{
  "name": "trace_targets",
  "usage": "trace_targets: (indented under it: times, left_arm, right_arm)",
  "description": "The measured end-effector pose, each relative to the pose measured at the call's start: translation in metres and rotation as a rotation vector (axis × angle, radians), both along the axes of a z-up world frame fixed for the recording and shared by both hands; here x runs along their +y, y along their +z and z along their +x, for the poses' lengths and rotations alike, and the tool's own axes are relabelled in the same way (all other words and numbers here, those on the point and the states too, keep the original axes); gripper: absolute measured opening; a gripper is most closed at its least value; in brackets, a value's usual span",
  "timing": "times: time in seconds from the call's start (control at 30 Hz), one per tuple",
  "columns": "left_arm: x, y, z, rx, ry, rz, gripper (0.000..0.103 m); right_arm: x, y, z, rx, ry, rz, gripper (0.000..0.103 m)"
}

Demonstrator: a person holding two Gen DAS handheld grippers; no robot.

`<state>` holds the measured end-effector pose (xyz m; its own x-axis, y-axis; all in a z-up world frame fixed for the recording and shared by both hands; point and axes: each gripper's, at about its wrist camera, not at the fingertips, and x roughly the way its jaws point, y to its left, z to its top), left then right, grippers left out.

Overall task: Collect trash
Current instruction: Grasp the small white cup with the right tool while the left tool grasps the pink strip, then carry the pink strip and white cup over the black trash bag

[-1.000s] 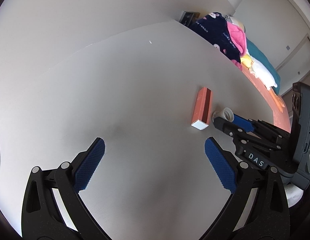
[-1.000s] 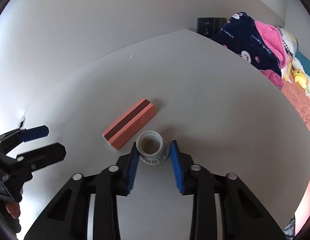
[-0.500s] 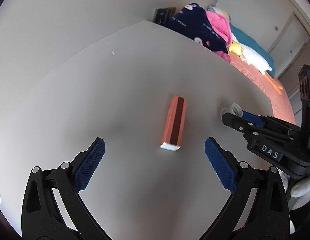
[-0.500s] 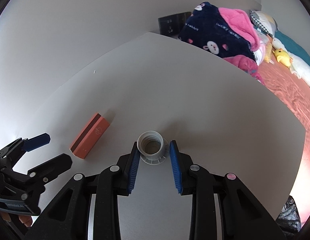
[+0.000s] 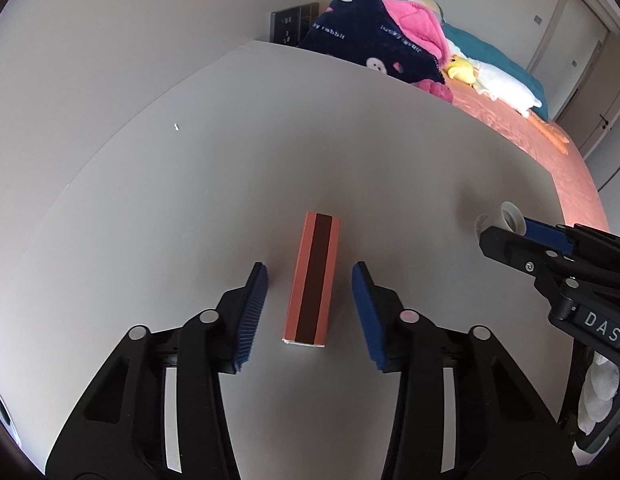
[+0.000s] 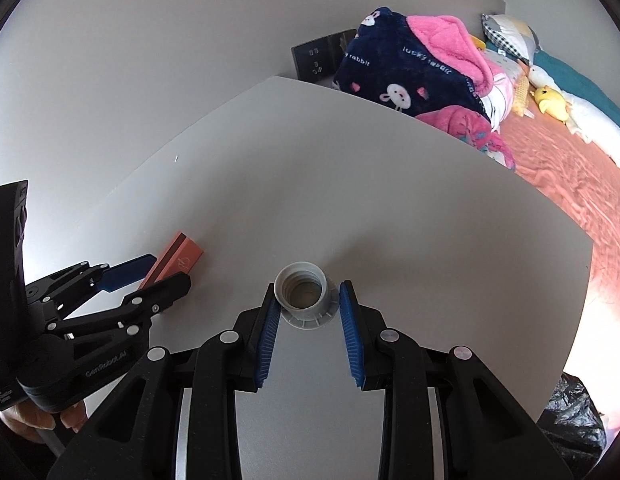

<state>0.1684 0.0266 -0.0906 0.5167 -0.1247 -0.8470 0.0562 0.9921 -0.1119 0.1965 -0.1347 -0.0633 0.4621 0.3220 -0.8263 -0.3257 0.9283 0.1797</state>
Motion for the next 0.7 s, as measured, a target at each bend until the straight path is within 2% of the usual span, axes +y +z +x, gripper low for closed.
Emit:
trace_targets:
  times: [0.03,0.2,0.37,0.4,0.47,0.7]
  left_arm:
    - [-0.001,0.0,0.001,0.002,0.001,0.006,0.037]
    - [0.0,-0.001,0.001,0.006,0.026,-0.016,0.037]
    - [-0.003,-0.001,0.003,0.015,0.038,0.001,0.037]
    - [-0.004,-0.001,0.003,0.008,0.038,0.011,0.035]
    - [-0.006,-0.002,0.0,-0.018,0.046,0.04,0.019]
    - [-0.003,0.0,-0.005,-0.027,0.068,-0.023,0.019]
  right_arm:
    - [-0.002,0.001,-0.001,-0.001,-0.002,0.002,0.032]
    - [-0.01,0.005,-0.006,-0.004,-0.008,0.013,0.032]
    - [-0.017,0.011,-0.012,-0.012,-0.018,0.022,0.032]
    - [-0.019,0.012,-0.014,-0.014,-0.02,0.024,0.032]
    - [-0.021,0.014,-0.016,-0.019,-0.023,0.026,0.032]
    - [-0.033,0.025,-0.028,-0.035,-0.032,0.036,0.032]
